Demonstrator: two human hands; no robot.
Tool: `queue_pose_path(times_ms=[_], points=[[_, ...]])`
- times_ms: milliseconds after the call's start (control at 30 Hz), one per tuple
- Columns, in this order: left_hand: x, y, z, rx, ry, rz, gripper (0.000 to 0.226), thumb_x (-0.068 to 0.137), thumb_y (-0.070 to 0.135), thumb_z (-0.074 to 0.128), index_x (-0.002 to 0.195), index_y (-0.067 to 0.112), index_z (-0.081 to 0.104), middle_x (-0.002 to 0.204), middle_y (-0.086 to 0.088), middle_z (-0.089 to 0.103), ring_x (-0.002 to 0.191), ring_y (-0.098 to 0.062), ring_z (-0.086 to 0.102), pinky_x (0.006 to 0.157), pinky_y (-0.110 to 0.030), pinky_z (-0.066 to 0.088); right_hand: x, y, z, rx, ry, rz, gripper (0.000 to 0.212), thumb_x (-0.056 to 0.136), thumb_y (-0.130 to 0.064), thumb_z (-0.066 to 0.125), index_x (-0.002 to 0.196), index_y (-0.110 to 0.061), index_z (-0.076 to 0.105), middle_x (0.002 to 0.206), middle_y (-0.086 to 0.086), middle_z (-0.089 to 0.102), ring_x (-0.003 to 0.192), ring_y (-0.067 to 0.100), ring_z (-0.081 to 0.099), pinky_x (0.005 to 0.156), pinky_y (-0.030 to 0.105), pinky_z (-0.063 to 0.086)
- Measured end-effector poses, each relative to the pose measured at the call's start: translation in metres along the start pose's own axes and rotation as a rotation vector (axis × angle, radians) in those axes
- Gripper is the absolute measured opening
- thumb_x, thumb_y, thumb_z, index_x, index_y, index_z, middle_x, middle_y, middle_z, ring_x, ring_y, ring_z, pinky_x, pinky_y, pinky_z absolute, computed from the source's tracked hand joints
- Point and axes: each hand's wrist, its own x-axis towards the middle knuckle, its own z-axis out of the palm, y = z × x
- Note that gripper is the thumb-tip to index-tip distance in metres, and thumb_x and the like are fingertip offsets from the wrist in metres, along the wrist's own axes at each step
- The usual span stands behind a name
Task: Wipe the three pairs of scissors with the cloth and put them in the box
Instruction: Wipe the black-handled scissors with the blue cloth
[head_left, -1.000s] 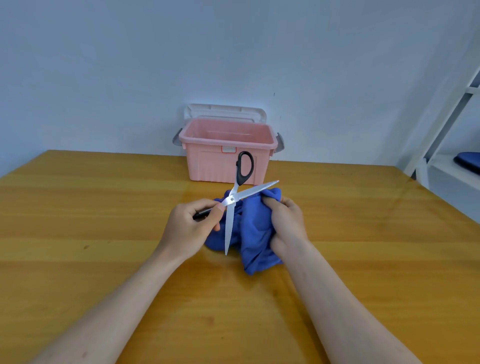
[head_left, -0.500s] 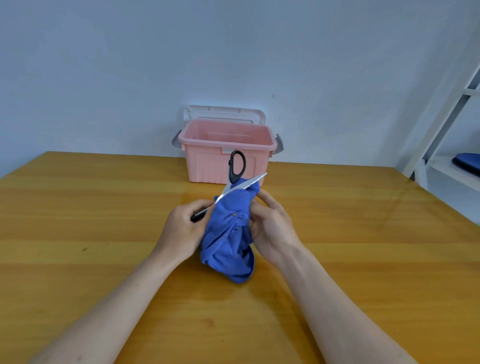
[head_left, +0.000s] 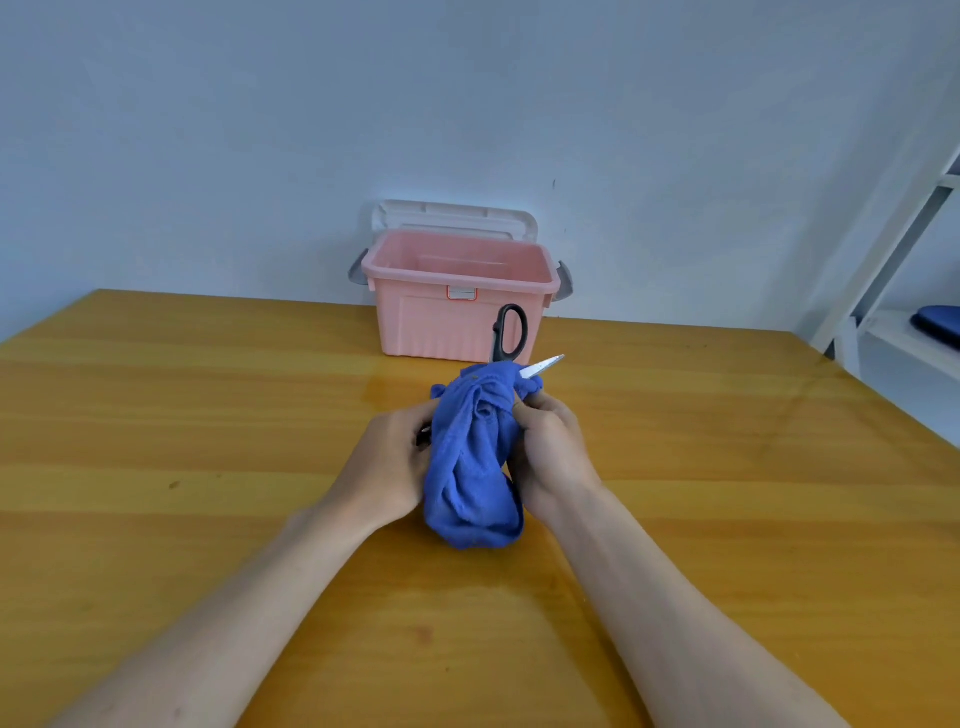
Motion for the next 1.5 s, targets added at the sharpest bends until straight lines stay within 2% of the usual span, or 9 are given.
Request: queue_pose_path(times_ms=[300,433,600,867,1067,1133,1267,1400,1500], points=[[-0.004,0.005,0.003,0.003,0.033,0.037,0.027,0.092,-0.002,0.052,0.079,0.020,0.063,0.061,0.027,0.060,0.054,0.007,0.050,0.053,-0.008,0.035,0.000,0.005,0.010,-0.043,0.103,-0.019,0.032,0.082,-0.013,0.057,0.109,0.003,0.062,0.118,0.038,0.059,0.111,0.055,0.058,0.092,0.071,0.046],[-0.003,0.005,-0.003,-0.061,0.088,-0.011,0.031,0.089,-0.002,0.057,0.073,0.024,0.064,0.059,0.026,0.061,0.056,0.008,0.052,0.054,-0.009,0.036,0.002,-0.005,0.002,-0.218,0.024,-0.072,0.017,0.096,-0.016,0.059,0.103,-0.002,0.068,0.101,0.018,0.073,0.097,0.033,0.071,0.092,0.052,0.055],[0.007,-0.006,-0.022,-0.090,0.205,-0.080,0.007,0.089,0.018,0.069,0.083,0.021,0.070,0.076,0.011,0.072,0.071,-0.002,0.066,0.066,-0.015,0.047,0.008,-0.017,-0.019,-0.378,-0.025,-0.102,0.026,0.090,-0.008,0.069,0.116,-0.008,0.064,0.113,0.013,0.071,0.103,0.031,0.069,0.077,0.037,0.055],[0.010,-0.018,-0.031,-0.046,0.157,-0.060,0.009,0.089,0.033,0.065,0.092,0.038,0.058,0.082,0.015,0.068,0.075,-0.007,0.062,0.072,-0.026,0.046,0.009,-0.038,-0.042,-0.007,0.194,-0.103,0.030,0.097,-0.023,0.059,0.123,-0.009,0.064,0.106,0.007,0.073,0.089,0.021,0.068,0.077,0.035,0.054],[0.010,-0.018,-0.034,-0.011,0.094,-0.029,0.027,0.080,0.005,0.076,0.082,0.028,0.062,0.082,0.011,0.065,0.076,0.004,0.059,0.071,-0.005,0.042,0.006,-0.040,-0.036,-0.065,0.107,-0.114,0.055,0.082,-0.032,0.065,0.122,0.005,0.058,0.111,0.017,0.063,0.103,0.033,0.059,0.088,0.044,0.046],[0.010,-0.020,-0.038,0.040,0.098,-0.009,0.032,0.077,0.003,0.079,0.076,0.031,0.064,0.082,0.007,0.064,0.075,-0.002,0.059,0.071,-0.007,0.041,0.007,-0.040,-0.038,-0.077,0.090,-0.113,0.043,0.077,-0.031,0.064,0.107,0.000,0.061,0.106,0.020,0.060,0.105,0.039,0.060,0.094,0.048,0.046],[0.011,-0.024,-0.043,0.128,0.140,-0.014,0.041,0.073,-0.004,0.077,0.072,0.035,0.069,0.083,0.014,0.061,0.078,-0.016,0.057,0.069,-0.017,0.042,0.003,-0.044,-0.041,-0.021,0.159,-0.145,0.025,0.073,-0.032,0.055,0.084,-0.012,0.064,0.070,0.011,0.056,0.069,0.030,0.059,0.077,0.046,0.049],[0.011,-0.020,-0.043,0.154,0.202,0.005,0.045,0.073,-0.010,0.071,0.072,0.035,0.068,0.087,0.014,0.061,0.076,-0.003,0.054,0.065,-0.008,0.038,0.001,-0.050,-0.046,-0.126,0.287,-0.288,0.025,0.072,-0.031,0.050,0.077,-0.007,0.057,0.075,0.012,0.047,0.074,0.031,0.046,0.070,0.044,0.042],[0.010,-0.018,-0.041,0.169,0.156,0.028,0.043,0.074,-0.012,0.069,0.073,0.031,0.070,0.089,0.009,0.058,0.076,-0.003,0.054,0.063,-0.007,0.037,-0.006,-0.050,-0.038,-0.363,0.184,-0.349,0.021,0.090,-0.016,0.044,0.085,-0.012,0.064,0.081,0.006,0.061,0.073,0.021,0.059,0.065,0.033,0.051]])
